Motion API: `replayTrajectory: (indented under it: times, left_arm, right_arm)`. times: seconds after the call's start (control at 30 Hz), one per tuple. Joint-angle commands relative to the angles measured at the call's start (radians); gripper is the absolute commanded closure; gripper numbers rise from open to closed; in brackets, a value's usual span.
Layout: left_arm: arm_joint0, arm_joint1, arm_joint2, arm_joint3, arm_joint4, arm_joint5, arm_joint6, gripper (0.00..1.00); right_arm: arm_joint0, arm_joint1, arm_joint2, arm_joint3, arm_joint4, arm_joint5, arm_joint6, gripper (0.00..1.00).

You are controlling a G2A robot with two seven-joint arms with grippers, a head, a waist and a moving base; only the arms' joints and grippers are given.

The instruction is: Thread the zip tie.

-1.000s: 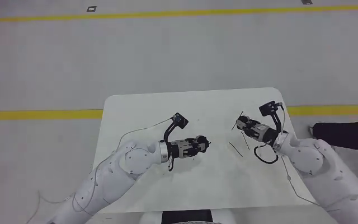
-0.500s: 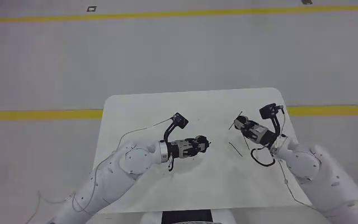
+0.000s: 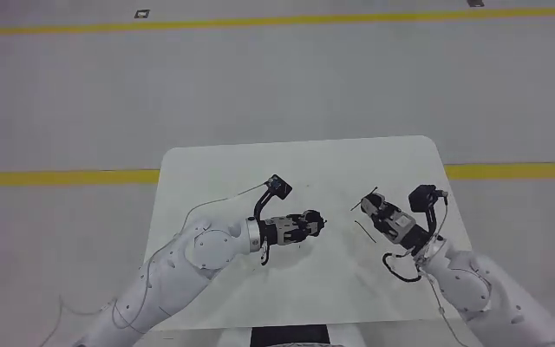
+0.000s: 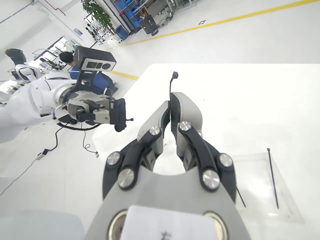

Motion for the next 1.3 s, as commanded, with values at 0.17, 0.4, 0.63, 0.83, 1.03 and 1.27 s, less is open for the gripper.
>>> replayTrajectory:
  times: [0.17, 0.4, 0.63, 0.83, 1.03, 1.27]
  left_arm:
    - [0.000, 0.000, 0.000, 0.000, 0.000, 0.000, 0.000, 1.00]
    - [0.000, 0.000, 0.000, 0.000, 0.000, 0.000, 0.000, 1.00]
    - [0.000, 0.000, 0.000, 0.000, 0.000, 0.000, 0.000, 1.00]
    - [0.000, 0.000, 0.000, 0.000, 0.000, 0.000, 0.000, 1.00]
    - [0.000, 0.000, 0.000, 0.000, 0.000, 0.000, 0.000, 1.00]
    - [0.010, -0.002, 0.003, 0.008, -0.015, -0.008, 0.023, 1.00]
  right_arm:
    - [0.000, 0.007, -0.010, 0.003, -0.011, 0.000, -0.001, 1.00]
    - [0.000, 0.007, -0.010, 0.003, -0.011, 0.000, -0.001, 1.00]
    - [-0.001, 0.003, -0.010, 0.006, -0.027, 0.000, -0.025, 1.00]
    - [-0.046, 0.001, -0.026, -0.009, -0.077, 0.000, -0.165, 1.00]
    - [-0.074, 0.020, -0.067, -0.004, -0.130, 0.000, -0.295, 1.00]
    - [-0.079, 0.057, -0.124, 0.019, -0.154, 0.000, -0.387, 1.00]
